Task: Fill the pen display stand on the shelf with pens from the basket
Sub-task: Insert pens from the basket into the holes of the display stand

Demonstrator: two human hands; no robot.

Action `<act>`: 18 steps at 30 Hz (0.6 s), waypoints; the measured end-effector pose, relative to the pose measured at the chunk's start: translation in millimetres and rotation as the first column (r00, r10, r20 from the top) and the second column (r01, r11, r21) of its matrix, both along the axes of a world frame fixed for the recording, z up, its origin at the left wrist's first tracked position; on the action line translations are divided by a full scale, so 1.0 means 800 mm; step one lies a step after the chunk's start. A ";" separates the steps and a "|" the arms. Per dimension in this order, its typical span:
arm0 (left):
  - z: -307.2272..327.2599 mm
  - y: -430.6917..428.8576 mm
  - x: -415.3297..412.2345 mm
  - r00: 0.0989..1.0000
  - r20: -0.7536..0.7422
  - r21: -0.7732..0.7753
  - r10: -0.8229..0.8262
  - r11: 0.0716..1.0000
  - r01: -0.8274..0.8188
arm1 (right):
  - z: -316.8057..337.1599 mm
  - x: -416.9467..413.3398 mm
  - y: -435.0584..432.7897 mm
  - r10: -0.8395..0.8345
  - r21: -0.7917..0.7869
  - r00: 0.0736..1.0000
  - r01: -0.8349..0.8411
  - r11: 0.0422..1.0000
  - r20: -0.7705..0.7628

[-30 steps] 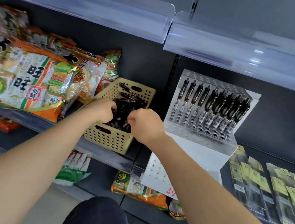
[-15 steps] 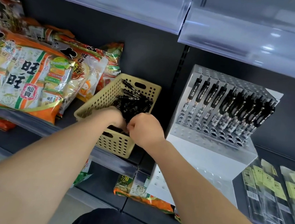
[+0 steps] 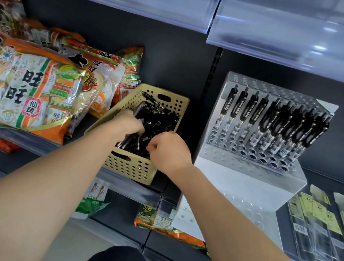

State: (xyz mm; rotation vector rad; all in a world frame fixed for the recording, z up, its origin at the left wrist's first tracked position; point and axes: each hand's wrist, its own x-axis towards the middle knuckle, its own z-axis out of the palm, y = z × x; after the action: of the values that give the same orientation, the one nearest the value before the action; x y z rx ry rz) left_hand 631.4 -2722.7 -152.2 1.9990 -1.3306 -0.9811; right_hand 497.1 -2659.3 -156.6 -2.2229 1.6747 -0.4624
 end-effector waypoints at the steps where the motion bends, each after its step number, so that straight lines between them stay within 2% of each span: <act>1: 0.002 0.000 0.004 0.991 -0.134 -0.013 0.021 1.000 -0.023 | 0.000 0.000 0.001 0.001 0.003 1.000 -0.001 1.000 0.003; 2: 0.006 0.002 0.008 0.971 -0.239 -0.029 0.031 0.999 -0.039 | 0.002 0.000 0.002 0.003 0.006 1.000 -0.003 1.000 0.005; 4: 0.011 0.004 0.014 0.945 -0.325 -0.055 0.025 0.997 -0.045 | 0.005 -0.001 0.004 0.004 0.007 1.000 -0.004 1.000 0.004; 11: 0.025 0.024 0.012 0.864 -0.503 -0.115 -0.008 0.992 -0.058 | 0.010 0.000 0.008 0.004 0.004 1.000 -0.004 1.000 0.012; 18: 0.036 0.036 0.009 0.795 -0.604 -0.235 -0.051 0.965 -0.116 | 0.008 -0.004 0.022 0.022 -0.125 0.986 -0.001 0.992 0.167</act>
State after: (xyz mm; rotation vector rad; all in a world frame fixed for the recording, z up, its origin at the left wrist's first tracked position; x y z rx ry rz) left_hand 638.5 -2694.1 -123.6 1.3288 -0.9895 -1.2239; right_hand 493.8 -2641.6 -150.3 -2.2089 1.5841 -0.7484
